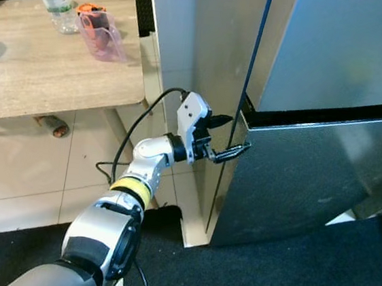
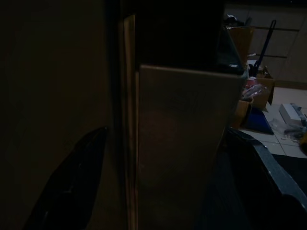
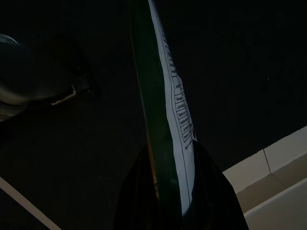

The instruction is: Restocking fridge

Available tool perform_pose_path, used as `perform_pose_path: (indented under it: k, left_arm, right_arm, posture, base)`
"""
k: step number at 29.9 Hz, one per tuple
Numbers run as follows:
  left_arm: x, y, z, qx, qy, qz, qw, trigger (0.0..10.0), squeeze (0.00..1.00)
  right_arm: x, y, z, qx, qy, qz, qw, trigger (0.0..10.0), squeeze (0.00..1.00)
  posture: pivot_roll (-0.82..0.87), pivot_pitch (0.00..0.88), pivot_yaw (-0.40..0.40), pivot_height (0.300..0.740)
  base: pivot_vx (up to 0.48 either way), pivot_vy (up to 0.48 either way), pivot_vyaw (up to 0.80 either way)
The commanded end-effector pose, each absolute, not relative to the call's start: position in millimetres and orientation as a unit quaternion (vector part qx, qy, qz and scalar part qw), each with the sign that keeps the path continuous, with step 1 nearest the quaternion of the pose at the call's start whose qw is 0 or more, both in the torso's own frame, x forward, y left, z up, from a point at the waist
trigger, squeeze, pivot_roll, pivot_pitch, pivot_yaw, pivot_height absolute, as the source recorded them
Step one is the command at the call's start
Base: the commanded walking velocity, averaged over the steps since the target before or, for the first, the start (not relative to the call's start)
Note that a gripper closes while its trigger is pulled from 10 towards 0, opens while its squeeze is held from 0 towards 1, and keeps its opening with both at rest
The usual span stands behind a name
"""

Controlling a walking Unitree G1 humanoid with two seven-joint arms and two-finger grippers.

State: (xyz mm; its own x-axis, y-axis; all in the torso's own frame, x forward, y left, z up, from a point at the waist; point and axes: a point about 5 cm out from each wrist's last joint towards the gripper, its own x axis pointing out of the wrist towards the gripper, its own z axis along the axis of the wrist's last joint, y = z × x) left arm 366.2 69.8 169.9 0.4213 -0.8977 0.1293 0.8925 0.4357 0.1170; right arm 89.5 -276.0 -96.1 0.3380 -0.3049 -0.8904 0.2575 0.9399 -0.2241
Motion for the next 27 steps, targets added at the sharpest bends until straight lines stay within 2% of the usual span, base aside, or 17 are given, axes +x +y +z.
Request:
perform_pose_path:
  k: [1,3,6,7,15,16,17,18,21,23,24,26,27]
  left_arm:
    - [362,51,177,0.014,-0.101,-0.570,0.815,10.0,0.00]
    - [357,45,175,0.013,-0.101,-0.596,0.797,10.0,0.00]
    - [355,42,173,0.015,-0.099,-0.609,0.787,10.0,0.00]
    - [351,38,170,0.018,-0.094,-0.629,0.772,10.0,0.00]
    - [343,30,162,0.020,-0.082,-0.662,0.745,10.0,0.00]
    - [336,26,156,0.019,-0.075,-0.682,0.727,10.0,0.00]
    - [336,26,156,0.019,-0.075,-0.682,0.727,10.0,0.00]
    - [331,22,151,0.013,-0.070,-0.700,0.711,10.0,0.00]
    - [329,20,150,0.009,-0.069,-0.706,0.705,10.0,0.00]
    - [319,13,145,-0.009,-0.064,-0.739,0.671,10.0,0.00]
    - [319,13,145,-0.009,-0.064,-0.739,0.671,10.0,0.00]
    - [307,8,139,-0.025,-0.053,-0.779,0.625,10.0,0.00]
    - [307,8,139,-0.025,-0.053,-0.779,0.625,10.0,0.00]
  right_arm:
    - [83,-281,-96,-0.017,0.551,-0.188,0.813,10.0,0.00]
    - [82,-281,-96,-0.018,0.551,-0.188,0.813,10.0,0.00]
    - [82,-281,-96,-0.018,0.551,-0.189,0.812,10.0,0.00]
    - [82,-281,-96,-0.018,0.551,-0.189,0.813,10.0,0.00]
    - [86,-282,-95,-0.017,0.547,-0.190,0.815,10.0,0.00]
    - [87,-281,-95,-0.016,0.545,-0.191,0.816,10.0,0.00]
    - [87,-281,-95,-0.016,0.545,-0.191,0.816,10.0,0.00]
    - [88,-281,-95,-0.016,0.545,-0.191,0.817,10.0,0.00]
    - [88,-281,-95,-0.015,0.544,-0.191,0.817,10.0,0.00]
    - [88,-281,-95,-0.015,0.544,-0.191,0.817,10.0,0.00]
    - [88,-281,-95,-0.015,0.544,-0.191,0.817,10.0,0.00]
    - [89,-280,-95,-0.014,0.545,-0.191,0.817,10.0,0.00]
    - [89,-280,-95,-0.014,0.545,-0.191,0.817,10.0,0.00]
  posture:
    - [-0.19,0.167,0.031,0.740]
    - [-0.19,0.167,0.030,0.740]
    - [-0.19,0.165,0.031,0.740]
    - [-0.19,0.163,0.031,0.740]
    - [-0.19,0.158,0.032,0.740]
    - [-0.18,0.156,0.034,0.740]
    - [-0.18,0.156,0.034,0.740]
    - [-0.18,0.154,0.035,0.740]
    - [-0.18,0.154,0.035,0.740]
    - [-0.18,0.153,0.037,0.740]
    - [-0.18,0.153,0.037,0.740]
    - [-0.18,0.148,0.037,0.740]
    - [-0.18,0.148,0.037,0.740]
  base:
    - [0.000,0.000,0.00]
    - [0.000,0.000,0.00]
    - [0.000,0.000,0.00]
    - [0.000,0.000,0.00]
    - [0.000,0.000,0.00]
    - [0.000,0.000,0.00]
    - [0.000,0.000,0.00]
    - [0.000,0.000,0.00]
    - [0.000,0.000,0.00]
    - [0.000,0.000,0.00]
    - [0.000,0.000,0.00]
    - [0.000,0.000,0.00]
    - [0.000,0.000,0.00]
